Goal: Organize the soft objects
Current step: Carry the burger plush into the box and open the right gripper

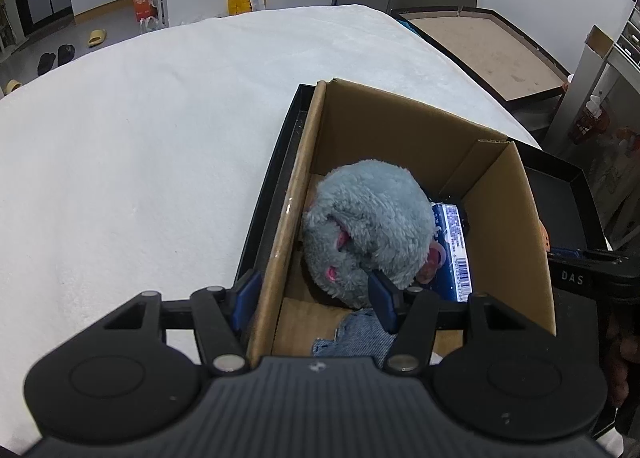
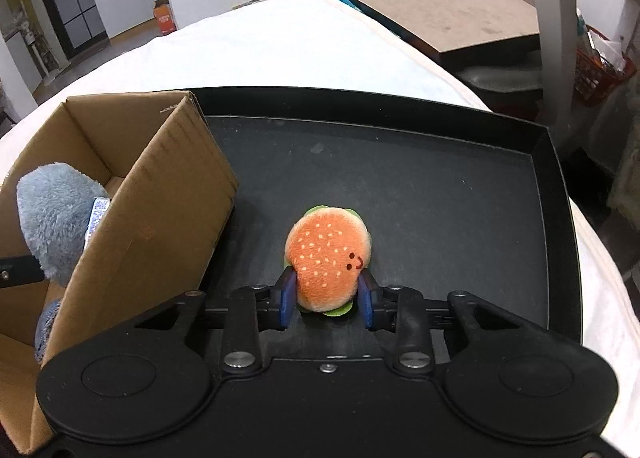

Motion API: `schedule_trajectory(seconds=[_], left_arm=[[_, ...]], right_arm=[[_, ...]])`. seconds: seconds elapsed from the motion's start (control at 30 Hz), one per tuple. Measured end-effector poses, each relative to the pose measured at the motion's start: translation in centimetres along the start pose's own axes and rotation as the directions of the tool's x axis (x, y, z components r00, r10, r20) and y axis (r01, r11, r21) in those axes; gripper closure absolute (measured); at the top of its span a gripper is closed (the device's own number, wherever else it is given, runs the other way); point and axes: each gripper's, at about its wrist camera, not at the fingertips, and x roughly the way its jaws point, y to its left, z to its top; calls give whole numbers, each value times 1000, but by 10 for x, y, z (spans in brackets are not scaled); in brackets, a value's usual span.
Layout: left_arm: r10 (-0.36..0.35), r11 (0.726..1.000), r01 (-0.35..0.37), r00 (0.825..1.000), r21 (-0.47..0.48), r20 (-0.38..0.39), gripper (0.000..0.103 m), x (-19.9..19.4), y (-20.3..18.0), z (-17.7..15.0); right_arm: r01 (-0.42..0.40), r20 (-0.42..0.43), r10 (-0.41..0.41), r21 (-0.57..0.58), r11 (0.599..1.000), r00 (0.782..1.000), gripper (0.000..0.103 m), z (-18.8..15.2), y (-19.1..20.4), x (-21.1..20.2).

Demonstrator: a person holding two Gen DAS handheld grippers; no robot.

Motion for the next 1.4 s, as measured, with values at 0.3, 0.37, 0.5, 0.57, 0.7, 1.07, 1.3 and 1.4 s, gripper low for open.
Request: schedule_trajectory(seconds=[0.3, 0.37, 0.5, 0.57, 0.7, 1.07, 1.3, 1.4], left_arm=[[-30, 999, 30, 1000, -15, -4, 46, -6, 7, 1], [-34, 999, 34, 999, -11, -3, 46, -8, 7, 1], [-44, 999, 44, 999, -9, -6, 46, -9, 9, 1], [-50, 999, 50, 999, -6, -7, 46, -11, 10, 2], [-65, 998, 65, 998, -2, -8, 46, -13, 12, 1], [-97, 995, 97, 995, -4, -2, 46, -20, 21, 3], [-114, 993, 114, 993, -21, -8, 48, -21, 30, 3], [-126, 992, 126, 992, -26, -11, 50, -21, 32, 4]], right_arm=[[20, 7, -20, 13, 1000, 1000, 73, 1, 5, -23], [29, 11, -30, 19, 999, 1000, 73, 3, 4, -27], [42, 20, -43, 28, 999, 999, 73, 6, 5, -40], [43, 27, -44, 27, 999, 999, 73, 7, 7, -47], [38, 44, -39, 21, 999, 998, 73, 8, 13, -58], [47, 88, -46, -4, 999, 995, 72, 17, 30, -83], [43, 121, -39, -28, 999, 992, 72, 23, 47, -99], [41, 129, -37, -30, 999, 991, 72, 26, 53, -103]])
